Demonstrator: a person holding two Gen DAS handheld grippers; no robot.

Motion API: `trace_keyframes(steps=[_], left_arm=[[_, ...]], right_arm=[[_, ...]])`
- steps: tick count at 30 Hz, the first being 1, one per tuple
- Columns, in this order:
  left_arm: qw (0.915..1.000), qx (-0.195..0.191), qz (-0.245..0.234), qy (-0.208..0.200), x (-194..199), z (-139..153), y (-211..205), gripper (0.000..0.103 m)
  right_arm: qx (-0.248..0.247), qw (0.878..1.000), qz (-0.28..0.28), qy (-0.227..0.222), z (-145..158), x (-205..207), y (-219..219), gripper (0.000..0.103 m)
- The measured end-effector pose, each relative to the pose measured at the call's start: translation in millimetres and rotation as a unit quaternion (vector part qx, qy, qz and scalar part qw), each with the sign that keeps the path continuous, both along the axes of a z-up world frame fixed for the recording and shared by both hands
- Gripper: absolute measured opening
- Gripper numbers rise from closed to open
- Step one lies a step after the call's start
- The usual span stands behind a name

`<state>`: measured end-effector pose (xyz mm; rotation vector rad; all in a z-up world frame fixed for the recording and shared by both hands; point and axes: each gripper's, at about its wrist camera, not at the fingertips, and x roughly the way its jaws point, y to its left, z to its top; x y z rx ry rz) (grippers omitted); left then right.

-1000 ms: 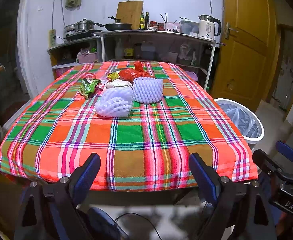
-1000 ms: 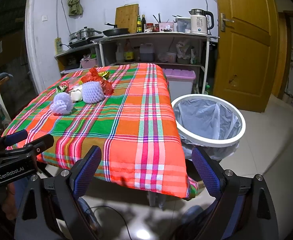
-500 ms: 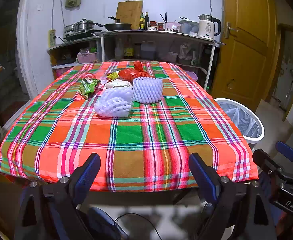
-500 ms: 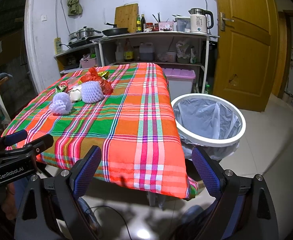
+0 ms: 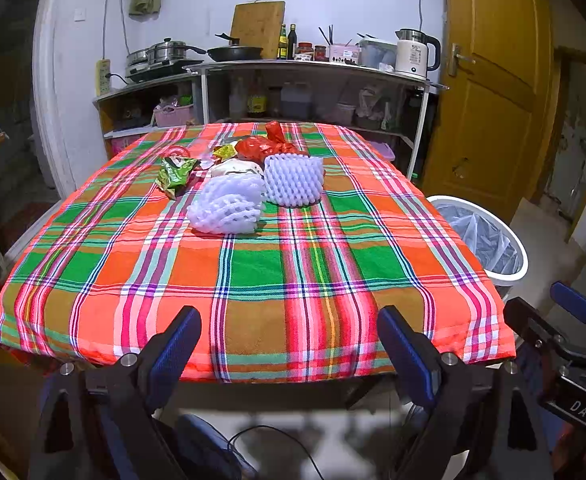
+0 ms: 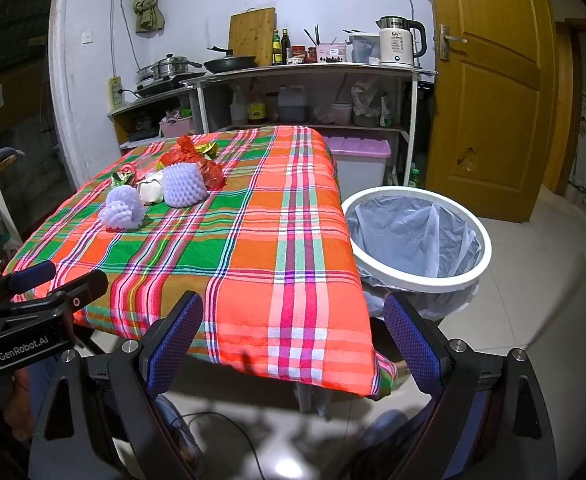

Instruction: Collect trash

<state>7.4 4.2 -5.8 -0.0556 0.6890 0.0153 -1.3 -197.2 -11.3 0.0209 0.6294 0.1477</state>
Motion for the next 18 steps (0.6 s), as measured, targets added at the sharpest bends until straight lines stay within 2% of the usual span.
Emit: trace_keyframes(steps=[18], left_arm=[[1.0, -0.001, 0.0, 0.001, 0.3, -2.5, -0.4, 0.09]], right_arm=[[0.001, 1.0, -0.001, 0.004, -3.1, 0.4, 1.6, 0.092]])
